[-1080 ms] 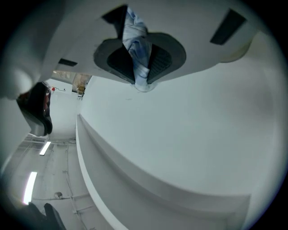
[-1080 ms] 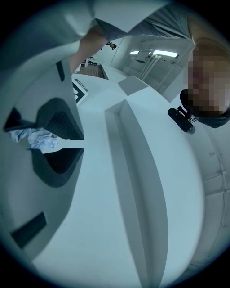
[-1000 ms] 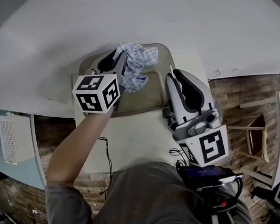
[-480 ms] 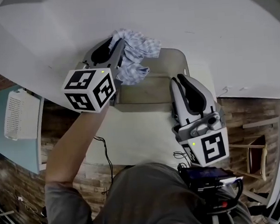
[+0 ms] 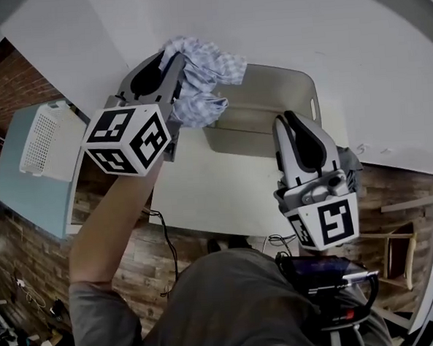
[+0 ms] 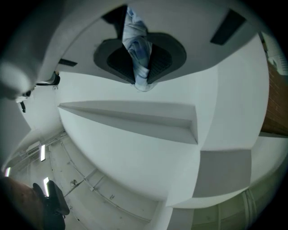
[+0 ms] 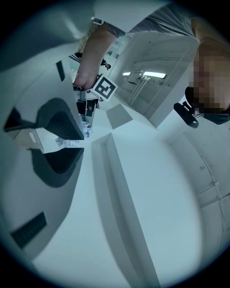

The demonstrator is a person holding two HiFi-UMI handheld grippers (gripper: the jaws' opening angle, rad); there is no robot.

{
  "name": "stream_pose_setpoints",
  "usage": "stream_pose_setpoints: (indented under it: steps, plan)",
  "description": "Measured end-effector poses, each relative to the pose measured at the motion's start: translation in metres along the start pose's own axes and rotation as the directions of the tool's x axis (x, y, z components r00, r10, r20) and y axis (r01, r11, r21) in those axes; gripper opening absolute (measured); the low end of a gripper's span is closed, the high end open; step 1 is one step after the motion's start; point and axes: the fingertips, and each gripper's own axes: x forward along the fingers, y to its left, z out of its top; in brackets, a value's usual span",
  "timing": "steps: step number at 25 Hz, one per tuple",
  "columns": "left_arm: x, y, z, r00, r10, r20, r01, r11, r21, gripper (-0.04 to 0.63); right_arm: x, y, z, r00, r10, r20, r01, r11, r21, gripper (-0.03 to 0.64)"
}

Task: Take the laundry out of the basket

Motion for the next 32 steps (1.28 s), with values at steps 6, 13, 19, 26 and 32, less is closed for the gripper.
stream_pose_setpoints:
  steps: [6, 13, 19, 26, 32]
  plan:
    - [-0.086, 0.029, 0.009, 0.999, 0.046, 0.022, -0.046, 0.999, 0.011, 0.086, 0.001, 0.064, 0.011, 0.998, 0.056, -0.003, -0.056, 0.998, -0.040, 0.058]
    - [-0.139, 0.021, -0.034, 0.999, 0.041, -0.012, -0.042, 0.999, -0.015, 0.087, -0.008, 0.094, 0.018, 0.999, 0.048, -0.013, -0.049, 0.997, -0.057, 0.058]
    - [-0.152, 0.009, -0.094, 0.998, 0.026, -0.053, -0.025, 1.000, 0.010, 0.087, -0.009, 0.100, 0.013, 0.999, 0.043, -0.029, -0.045, 0.995, -0.087, 0.058]
    - [-0.157, 0.002, -0.165, 0.994, 0.018, -0.106, -0.017, 1.000, 0.007, 0.089, -0.009, 0.088, 0.011, 0.999, 0.009, -0.037, -0.013, 0.993, -0.115, 0.058]
    - [-0.155, -0.011, -0.227, 0.987, 0.001, -0.162, -0.002, 1.000, -0.010, 0.091, -0.007, 0.082, 0.002, 0.997, 0.006, -0.074, -0.015, 0.992, -0.129, 0.058]
